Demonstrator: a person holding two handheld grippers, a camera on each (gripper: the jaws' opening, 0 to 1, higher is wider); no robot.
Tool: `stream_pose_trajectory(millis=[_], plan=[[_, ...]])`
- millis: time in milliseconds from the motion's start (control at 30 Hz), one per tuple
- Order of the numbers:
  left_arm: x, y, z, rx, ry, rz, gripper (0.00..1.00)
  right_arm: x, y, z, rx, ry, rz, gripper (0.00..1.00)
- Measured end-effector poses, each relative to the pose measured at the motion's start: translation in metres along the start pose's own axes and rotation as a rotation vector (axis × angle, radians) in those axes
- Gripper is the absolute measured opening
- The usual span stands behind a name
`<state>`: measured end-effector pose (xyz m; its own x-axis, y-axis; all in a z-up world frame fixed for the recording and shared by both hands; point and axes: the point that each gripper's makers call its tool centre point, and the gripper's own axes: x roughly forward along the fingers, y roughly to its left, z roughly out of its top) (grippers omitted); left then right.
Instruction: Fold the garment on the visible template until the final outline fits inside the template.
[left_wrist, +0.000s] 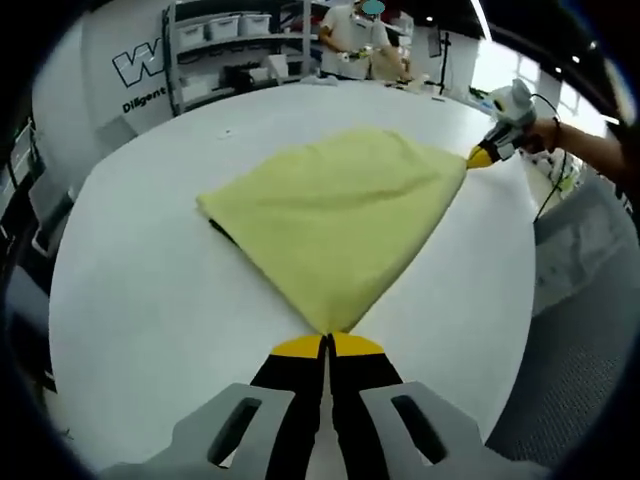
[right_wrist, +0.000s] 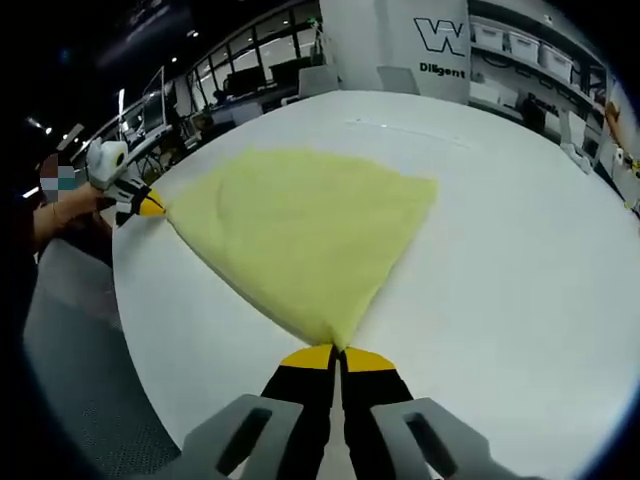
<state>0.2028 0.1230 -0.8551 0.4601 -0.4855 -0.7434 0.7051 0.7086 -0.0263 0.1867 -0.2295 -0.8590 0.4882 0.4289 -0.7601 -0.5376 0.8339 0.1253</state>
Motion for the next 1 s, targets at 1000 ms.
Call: stream_pose_trajectory(millis=[1000], plan=[[-0.006,-0.009,-0.018,-0.145,0.031,0.022,0.17,-0.009,0.008,-0.006,0.093,-0.039,-0.025,0.10]])
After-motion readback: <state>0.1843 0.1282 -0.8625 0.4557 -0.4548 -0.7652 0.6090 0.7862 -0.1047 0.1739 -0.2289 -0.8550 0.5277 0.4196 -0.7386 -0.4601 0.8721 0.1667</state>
